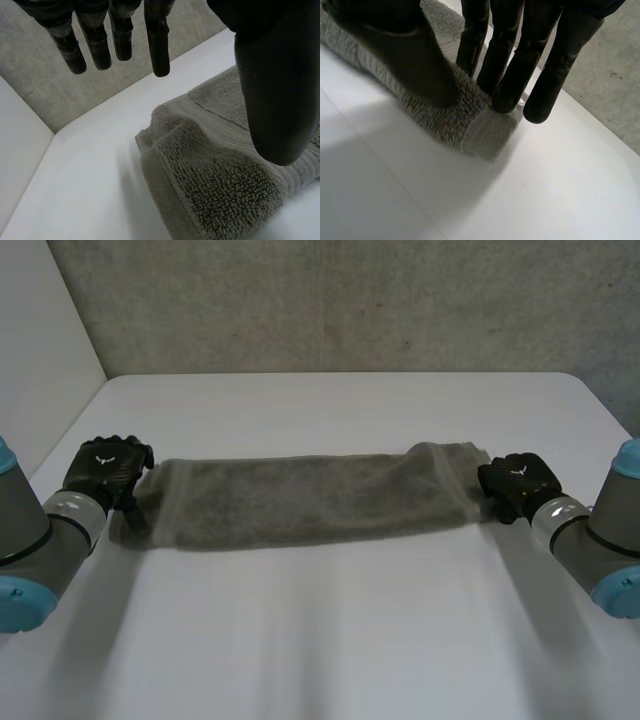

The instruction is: Fold the towel.

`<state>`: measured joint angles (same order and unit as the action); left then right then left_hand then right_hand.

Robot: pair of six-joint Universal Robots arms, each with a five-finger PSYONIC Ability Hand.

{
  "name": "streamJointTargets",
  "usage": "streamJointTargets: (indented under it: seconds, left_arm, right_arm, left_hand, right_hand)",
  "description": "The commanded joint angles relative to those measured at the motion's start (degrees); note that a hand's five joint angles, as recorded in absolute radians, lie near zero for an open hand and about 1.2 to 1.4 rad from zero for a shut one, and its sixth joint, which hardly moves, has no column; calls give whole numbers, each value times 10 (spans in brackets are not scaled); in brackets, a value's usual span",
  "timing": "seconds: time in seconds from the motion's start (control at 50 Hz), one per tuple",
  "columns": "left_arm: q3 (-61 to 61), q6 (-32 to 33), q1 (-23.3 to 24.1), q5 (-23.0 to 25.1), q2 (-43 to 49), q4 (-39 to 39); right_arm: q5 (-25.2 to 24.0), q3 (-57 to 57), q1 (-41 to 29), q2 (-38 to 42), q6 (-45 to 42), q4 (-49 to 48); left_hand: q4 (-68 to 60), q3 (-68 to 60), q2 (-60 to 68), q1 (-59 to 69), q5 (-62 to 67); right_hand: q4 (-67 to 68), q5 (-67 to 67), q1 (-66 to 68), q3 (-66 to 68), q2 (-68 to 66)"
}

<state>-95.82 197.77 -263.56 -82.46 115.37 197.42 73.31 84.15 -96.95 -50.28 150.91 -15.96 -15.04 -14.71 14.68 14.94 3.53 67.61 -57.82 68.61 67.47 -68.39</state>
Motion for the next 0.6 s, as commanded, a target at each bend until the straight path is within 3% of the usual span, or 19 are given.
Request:
streamJointTargets:
  seconds: [0.02, 0.32, 0.46, 0.54, 0.6]
  left_arm:
    - [-1, -2, -1, -1, -1, 1]
    - [-4, -3, -1, -2, -8, -2]
    - [-11, -11, -1, -2, -26, -2]
    - [-3, -38, 2, -2, -39, -3]
    - [5, -55, 9, -2, -51, -3]
  right_arm:
    - [3, 2, 34, -11, 1, 9]
    - [-9, 40, 156, -75, -53, 67]
    - [-2, 6, 215, -130, -70, 86]
    - [5, -31, 192, -140, -62, 105]
    - [15, -77, 108, -148, -32, 136]
  left_hand:
    - [31, 28, -28, -30, -16]
    - [36, 33, -33, -35, -21]
    - [40, 37, -36, -39, -25]
    - [40, 37, -36, -39, -25]
    - [40, 37, -36, -39, -25]
  right_hand:
    - [124, -122, 114, 125, -116]
    - [124, -122, 114, 125, -116]
    - [124, -122, 114, 125, -116]
    - [124, -122, 114, 125, -116]
    - [124, -122, 114, 125, -116]
